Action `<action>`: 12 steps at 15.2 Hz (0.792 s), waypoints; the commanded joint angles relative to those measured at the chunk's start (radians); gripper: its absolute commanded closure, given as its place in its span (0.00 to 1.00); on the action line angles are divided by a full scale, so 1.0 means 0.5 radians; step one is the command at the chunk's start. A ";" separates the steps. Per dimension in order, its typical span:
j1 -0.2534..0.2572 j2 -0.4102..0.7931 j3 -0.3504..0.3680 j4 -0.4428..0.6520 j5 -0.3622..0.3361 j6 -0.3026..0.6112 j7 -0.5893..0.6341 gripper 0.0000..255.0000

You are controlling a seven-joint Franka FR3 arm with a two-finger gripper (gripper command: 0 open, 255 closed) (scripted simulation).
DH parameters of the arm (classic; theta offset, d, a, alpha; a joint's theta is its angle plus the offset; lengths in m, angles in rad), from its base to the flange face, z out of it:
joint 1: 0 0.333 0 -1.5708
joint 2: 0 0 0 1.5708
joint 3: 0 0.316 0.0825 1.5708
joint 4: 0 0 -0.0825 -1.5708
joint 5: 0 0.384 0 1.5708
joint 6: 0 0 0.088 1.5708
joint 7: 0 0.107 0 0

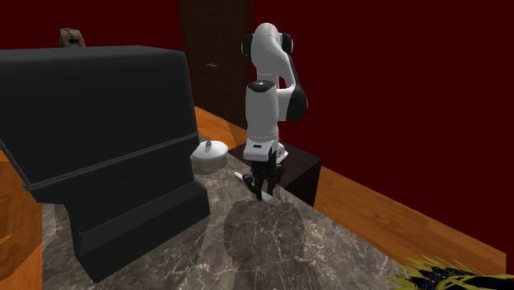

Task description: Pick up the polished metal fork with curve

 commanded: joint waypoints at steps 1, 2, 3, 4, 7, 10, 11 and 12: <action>0.002 0.013 0.003 -0.012 0.002 0.001 -0.002 1.00; 0.003 0.022 0.002 0.000 -0.001 -0.002 0.000 1.00; 0.005 0.027 0.003 0.005 -0.003 -0.002 0.004 1.00; 0.005 0.009 0.005 -0.008 0.002 -0.006 0.003 1.00; 0.003 -0.025 0.005 0.035 0.013 -0.082 -0.002 1.00; 0.001 -0.057 0.006 0.081 0.022 -0.159 -0.006 1.00; 0.000 -0.066 0.006 0.098 0.025 -0.184 -0.007 1.00; -0.001 -0.075 0.006 0.114 0.027 -0.210 -0.008 1.00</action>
